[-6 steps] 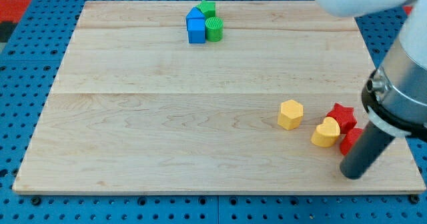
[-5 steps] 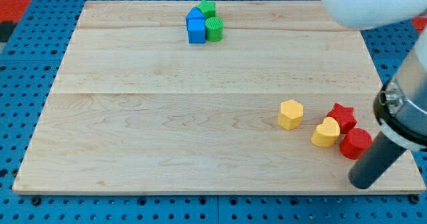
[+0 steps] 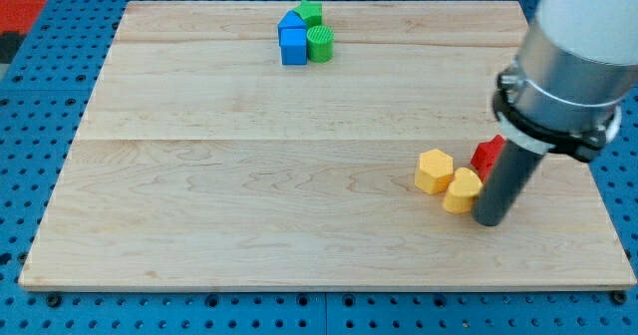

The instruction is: Move yellow hexagon towards the top right of the board

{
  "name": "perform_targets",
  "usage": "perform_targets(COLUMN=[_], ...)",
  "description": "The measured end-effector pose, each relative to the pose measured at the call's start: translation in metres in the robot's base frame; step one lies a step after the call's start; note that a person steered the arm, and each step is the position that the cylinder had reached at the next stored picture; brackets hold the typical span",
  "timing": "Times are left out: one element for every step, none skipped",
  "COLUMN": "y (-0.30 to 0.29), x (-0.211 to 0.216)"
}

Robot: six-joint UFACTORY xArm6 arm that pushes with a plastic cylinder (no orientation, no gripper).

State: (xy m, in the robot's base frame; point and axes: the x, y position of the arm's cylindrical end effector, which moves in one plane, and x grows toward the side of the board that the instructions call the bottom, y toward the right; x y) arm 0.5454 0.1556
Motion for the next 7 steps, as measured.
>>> perform_targets(y=[-0.029, -0.053, -0.066, -0.067, -0.022, -0.004, 0.009], x=[-0.005, -0.029, -0.059, -0.083, -0.105, -0.162, -0.186])
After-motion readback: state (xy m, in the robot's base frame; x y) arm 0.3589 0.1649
